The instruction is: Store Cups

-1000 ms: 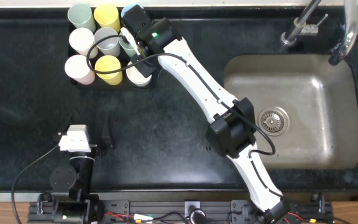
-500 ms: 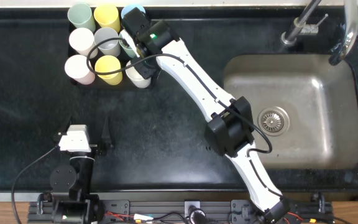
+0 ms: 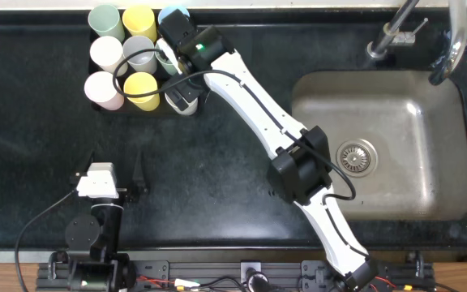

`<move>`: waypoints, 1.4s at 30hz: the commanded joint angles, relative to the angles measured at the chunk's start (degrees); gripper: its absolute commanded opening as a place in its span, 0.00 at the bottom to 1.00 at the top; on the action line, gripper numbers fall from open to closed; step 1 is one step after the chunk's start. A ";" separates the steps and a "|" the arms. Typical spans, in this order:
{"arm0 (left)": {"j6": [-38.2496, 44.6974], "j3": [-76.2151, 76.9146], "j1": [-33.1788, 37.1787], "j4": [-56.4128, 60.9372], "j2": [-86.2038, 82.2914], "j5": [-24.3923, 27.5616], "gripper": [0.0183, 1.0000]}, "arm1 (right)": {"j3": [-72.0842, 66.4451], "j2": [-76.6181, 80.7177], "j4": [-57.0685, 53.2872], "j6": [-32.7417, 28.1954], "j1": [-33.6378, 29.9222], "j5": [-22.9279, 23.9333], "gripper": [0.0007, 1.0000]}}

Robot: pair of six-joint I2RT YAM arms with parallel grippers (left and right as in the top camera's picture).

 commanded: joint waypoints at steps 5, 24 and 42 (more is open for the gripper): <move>1.05 -0.26 0.33 0.07 -0.57 0.57 1.00 | -0.04 -13.33 0.85 0.00 -3.76 5.99 1.00; 1.05 -0.26 0.33 0.07 -0.57 0.57 1.00 | -0.07 -27.71 -18.86 -2.78 -13.77 5.75 1.00; 1.05 -0.26 0.33 0.07 -0.57 0.59 1.00 | -32.61 -50.80 -7.21 5.09 -21.97 16.24 1.00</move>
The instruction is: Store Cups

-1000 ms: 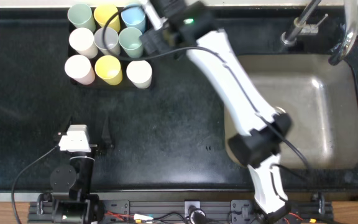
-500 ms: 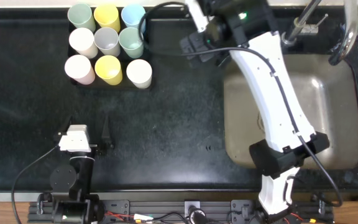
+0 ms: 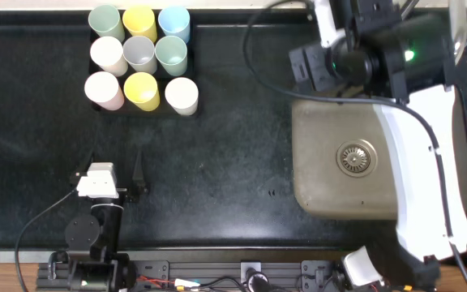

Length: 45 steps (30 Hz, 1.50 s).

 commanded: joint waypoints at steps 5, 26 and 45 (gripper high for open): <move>1.07 -0.26 0.33 0.04 -0.57 0.55 1.00 | -45.40 -29.29 34.69 4.85 -4.37 4.85 1.00; 1.07 -0.26 0.33 0.04 -0.57 0.55 1.00 | -88.85 -67.45 61.57 2.62 -14.01 1.20 1.00; 1.07 -0.26 0.33 0.07 -0.57 0.55 1.00 | -88.85 -67.43 60.02 2.64 -13.97 1.09 0.99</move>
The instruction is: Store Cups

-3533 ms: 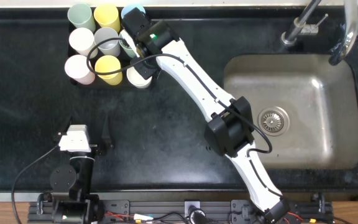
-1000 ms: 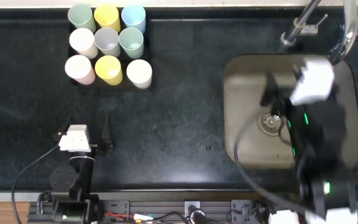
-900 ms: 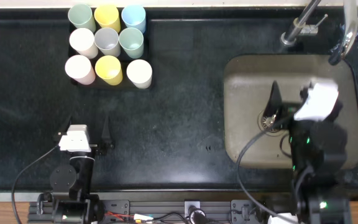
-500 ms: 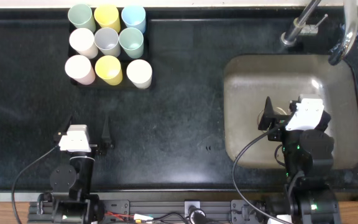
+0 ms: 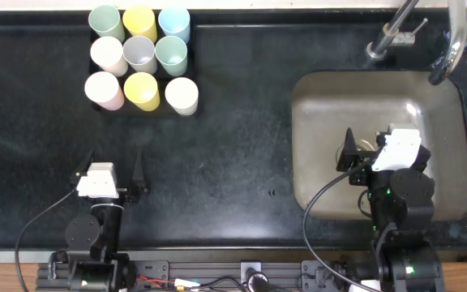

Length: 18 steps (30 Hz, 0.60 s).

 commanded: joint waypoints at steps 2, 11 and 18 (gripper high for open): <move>1.07 -0.20 0.33 -0.02 -0.57 0.55 1.00 | -0.15 -0.35 0.35 -0.22 -0.33 -1.11 1.00; 1.09 -0.20 0.33 -0.04 -0.57 0.55 1.00 | -2.08 -4.70 0.46 -0.26 -0.39 -2.08 1.00; 1.09 -0.20 0.33 -0.04 -0.57 0.55 1.00 | -6.03 -13.70 -0.63 -0.22 -0.39 -1.64 1.00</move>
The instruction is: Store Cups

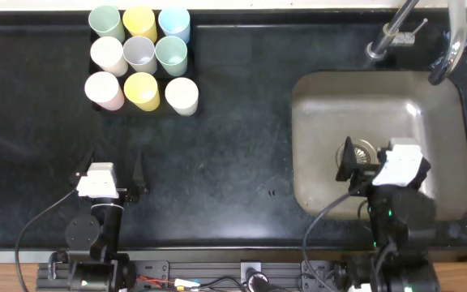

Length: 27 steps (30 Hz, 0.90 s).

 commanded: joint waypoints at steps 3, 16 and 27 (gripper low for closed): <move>1.05 -0.20 0.33 -0.04 -0.57 0.55 1.00 | -3.26 -5.92 0.15 -0.28 -0.39 1.64 1.00; 1.05 -0.20 0.33 -0.04 -0.57 0.57 1.00 | -10.95 -8.61 11.06 -6.62 -4.11 6.23 1.00; 1.05 -0.20 0.33 -0.04 -0.57 0.55 1.00 | -15.02 -15.26 10.69 -5.95 -6.73 -5.62 1.00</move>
